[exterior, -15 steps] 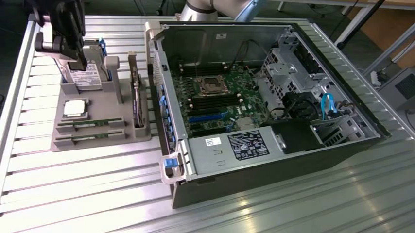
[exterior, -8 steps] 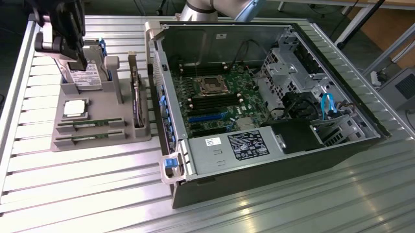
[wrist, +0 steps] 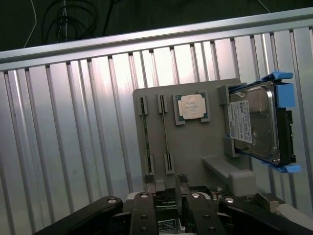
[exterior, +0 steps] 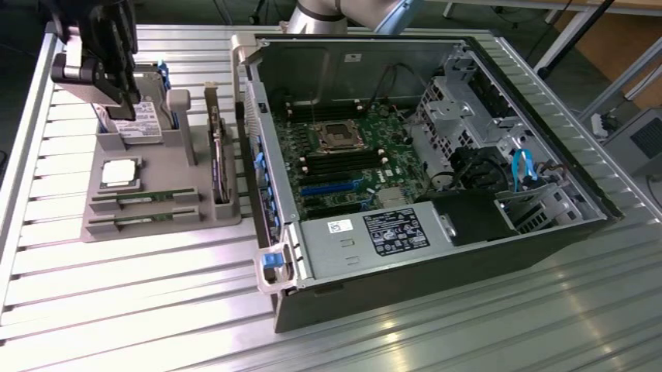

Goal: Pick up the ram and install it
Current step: 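Pick up the ram and move it above insertion slot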

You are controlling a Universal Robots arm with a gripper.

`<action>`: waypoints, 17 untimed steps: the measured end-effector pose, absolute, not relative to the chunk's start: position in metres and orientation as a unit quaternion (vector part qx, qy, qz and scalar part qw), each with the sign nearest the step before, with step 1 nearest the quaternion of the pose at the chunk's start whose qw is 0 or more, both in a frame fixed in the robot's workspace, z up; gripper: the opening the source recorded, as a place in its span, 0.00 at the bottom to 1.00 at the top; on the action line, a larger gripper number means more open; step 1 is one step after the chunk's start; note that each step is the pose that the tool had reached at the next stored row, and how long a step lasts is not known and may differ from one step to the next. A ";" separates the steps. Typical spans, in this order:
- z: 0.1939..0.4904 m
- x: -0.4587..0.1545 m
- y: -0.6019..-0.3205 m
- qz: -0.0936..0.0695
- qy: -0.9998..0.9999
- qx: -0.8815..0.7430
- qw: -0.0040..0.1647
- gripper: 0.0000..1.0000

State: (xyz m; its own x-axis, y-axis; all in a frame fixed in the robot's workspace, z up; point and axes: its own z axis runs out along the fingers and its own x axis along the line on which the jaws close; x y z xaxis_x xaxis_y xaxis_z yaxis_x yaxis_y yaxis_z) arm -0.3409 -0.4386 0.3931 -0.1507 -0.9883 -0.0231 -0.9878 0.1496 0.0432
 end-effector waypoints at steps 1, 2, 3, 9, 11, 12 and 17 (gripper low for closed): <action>0.393 -0.341 -0.439 -0.024 -0.758 0.652 0.005 0.30; 0.393 -0.341 -0.439 -0.024 -0.758 0.652 0.005 0.30; 0.393 -0.341 -0.439 -0.024 -0.758 0.652 0.005 0.30; 0.391 -0.341 -0.439 -0.024 -0.758 0.652 0.005 0.30; 0.388 -0.341 -0.439 -0.024 -0.758 0.652 0.005 0.30; 0.387 -0.341 -0.439 -0.024 -0.758 0.652 0.005 0.30; 0.381 -0.341 -0.439 -0.024 -0.758 0.652 0.005 0.30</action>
State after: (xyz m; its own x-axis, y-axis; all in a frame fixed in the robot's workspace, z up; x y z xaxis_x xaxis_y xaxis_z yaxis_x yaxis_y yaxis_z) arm -0.3415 -0.4386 0.3810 -0.1507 -0.9883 -0.0231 -0.9878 0.1496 0.0432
